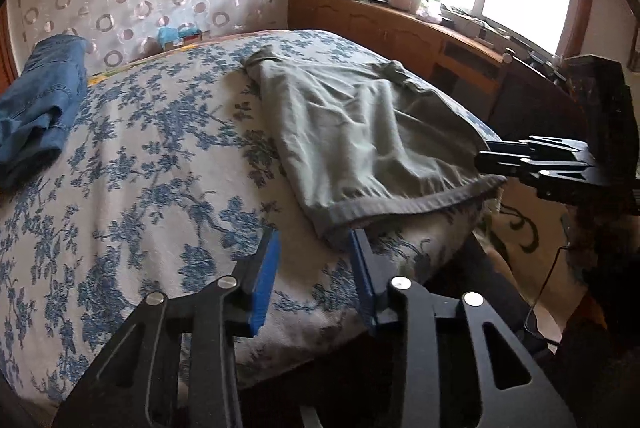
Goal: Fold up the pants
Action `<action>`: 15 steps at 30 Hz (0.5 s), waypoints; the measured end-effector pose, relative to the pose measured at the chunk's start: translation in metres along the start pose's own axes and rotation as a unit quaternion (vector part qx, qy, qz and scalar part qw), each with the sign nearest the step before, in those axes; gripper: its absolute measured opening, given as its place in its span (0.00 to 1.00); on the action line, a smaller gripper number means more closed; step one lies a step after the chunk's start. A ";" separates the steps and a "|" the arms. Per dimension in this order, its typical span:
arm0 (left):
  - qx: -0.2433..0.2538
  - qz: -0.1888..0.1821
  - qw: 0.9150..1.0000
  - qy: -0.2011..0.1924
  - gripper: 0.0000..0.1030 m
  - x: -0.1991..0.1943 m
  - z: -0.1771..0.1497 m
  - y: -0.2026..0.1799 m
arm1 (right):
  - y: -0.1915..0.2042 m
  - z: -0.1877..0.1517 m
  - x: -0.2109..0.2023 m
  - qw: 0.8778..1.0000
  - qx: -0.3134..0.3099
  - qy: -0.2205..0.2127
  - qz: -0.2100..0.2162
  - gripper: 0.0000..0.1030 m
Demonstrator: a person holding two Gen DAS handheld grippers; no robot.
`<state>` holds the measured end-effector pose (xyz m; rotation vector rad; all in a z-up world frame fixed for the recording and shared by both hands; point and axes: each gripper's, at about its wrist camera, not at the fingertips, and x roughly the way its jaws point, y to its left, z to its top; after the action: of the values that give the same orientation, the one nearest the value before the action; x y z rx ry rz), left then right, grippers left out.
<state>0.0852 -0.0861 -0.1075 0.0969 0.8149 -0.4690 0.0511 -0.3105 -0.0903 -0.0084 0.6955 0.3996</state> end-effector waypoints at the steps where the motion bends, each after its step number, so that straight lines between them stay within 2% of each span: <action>1: 0.002 0.000 1.000 0.000 0.36 0.001 0.001 -0.001 | -0.001 0.000 0.001 1.000 0.001 0.002 -0.001 0.35; 7: 0.009 0.005 1.000 0.022 0.36 0.018 0.007 -0.006 | -0.002 -0.002 0.002 1.000 0.006 0.003 0.003 0.35; 15: 0.017 0.017 0.999 0.024 0.36 0.031 0.017 -0.008 | 0.003 -0.006 0.005 1.000 0.000 0.004 -0.002 0.35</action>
<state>0.1121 -0.1090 -0.1175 0.1532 0.8515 -0.4490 0.0496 -0.3065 -0.0980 -0.0114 0.7033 0.3955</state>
